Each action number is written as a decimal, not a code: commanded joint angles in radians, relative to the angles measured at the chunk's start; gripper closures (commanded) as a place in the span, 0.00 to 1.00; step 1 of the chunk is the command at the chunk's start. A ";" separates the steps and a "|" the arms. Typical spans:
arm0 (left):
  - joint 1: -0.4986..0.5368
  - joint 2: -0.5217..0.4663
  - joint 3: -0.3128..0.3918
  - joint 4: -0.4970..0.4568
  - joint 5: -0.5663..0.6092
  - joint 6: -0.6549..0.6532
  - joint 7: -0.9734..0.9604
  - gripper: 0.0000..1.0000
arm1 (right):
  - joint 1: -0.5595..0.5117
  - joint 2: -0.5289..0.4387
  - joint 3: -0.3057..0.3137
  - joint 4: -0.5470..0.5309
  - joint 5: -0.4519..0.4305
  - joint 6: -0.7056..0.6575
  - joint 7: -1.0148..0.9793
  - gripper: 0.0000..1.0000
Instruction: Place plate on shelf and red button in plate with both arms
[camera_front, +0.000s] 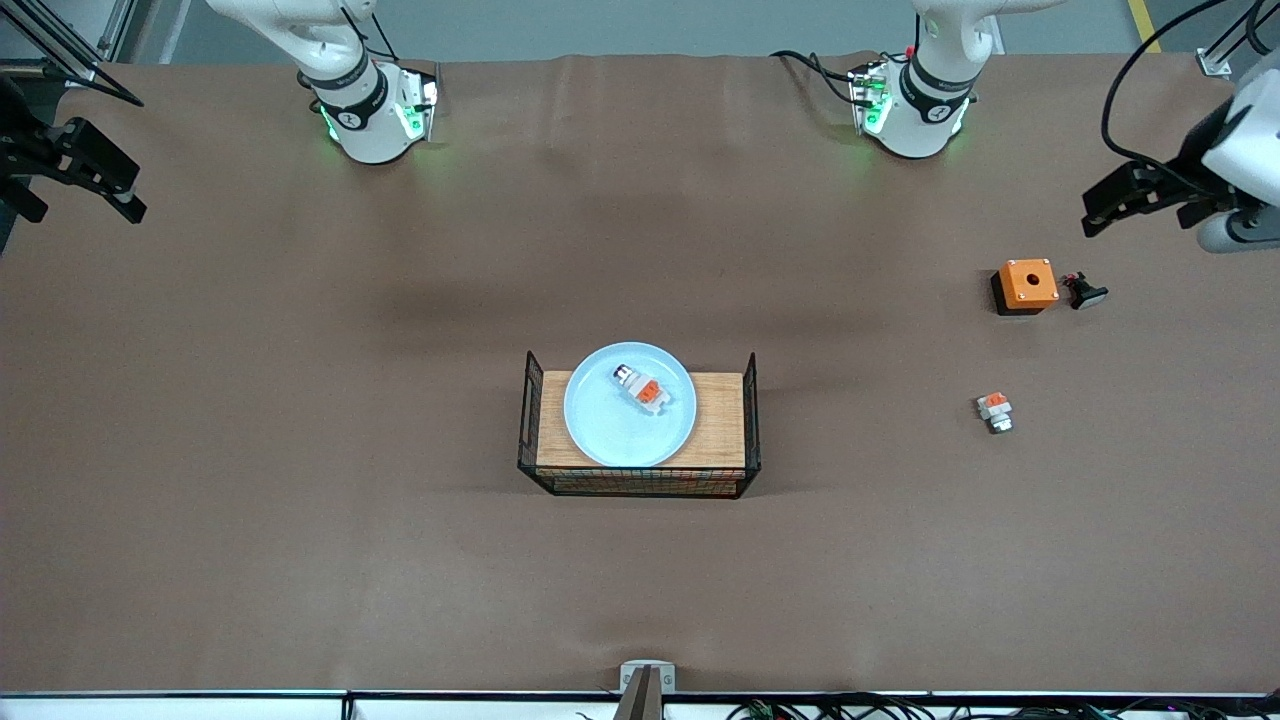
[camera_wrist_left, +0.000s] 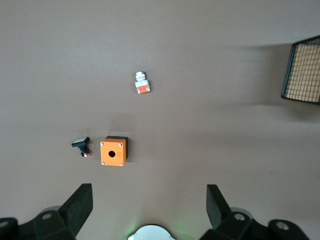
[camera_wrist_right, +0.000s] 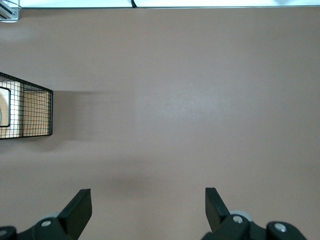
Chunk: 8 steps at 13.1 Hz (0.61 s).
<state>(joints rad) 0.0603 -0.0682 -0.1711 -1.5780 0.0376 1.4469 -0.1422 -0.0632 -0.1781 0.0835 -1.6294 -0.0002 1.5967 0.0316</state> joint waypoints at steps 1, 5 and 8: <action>-0.013 -0.073 0.019 -0.091 -0.019 0.064 0.016 0.00 | -0.010 0.011 0.010 0.022 -0.007 -0.007 0.002 0.00; -0.005 -0.041 0.019 -0.037 -0.019 0.063 0.021 0.00 | -0.012 0.011 0.009 0.023 -0.014 -0.006 0.002 0.00; -0.001 -0.041 0.019 -0.033 -0.021 0.059 0.021 0.00 | -0.021 0.011 0.007 0.035 -0.015 -0.004 0.002 0.00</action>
